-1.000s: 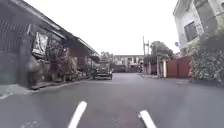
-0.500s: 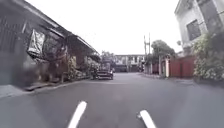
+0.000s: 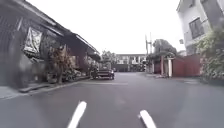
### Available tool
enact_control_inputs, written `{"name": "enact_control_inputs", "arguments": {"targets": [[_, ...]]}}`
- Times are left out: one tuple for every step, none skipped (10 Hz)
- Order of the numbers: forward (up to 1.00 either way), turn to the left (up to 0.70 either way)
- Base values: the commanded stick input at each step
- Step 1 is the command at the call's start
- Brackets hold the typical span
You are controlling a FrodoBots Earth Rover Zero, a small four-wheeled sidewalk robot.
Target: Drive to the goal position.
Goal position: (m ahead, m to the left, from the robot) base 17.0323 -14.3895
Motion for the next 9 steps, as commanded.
{"name": "enact_control_inputs", "arguments": {"targets": [[0.7,-0.35],[0.7,-0.09],[0.7,0.0],[0.7,0.0],[0.7,0.0],[0.7,0.0],[0.7,0.0],[0.7,0.0],[0.7,0.0]]}}
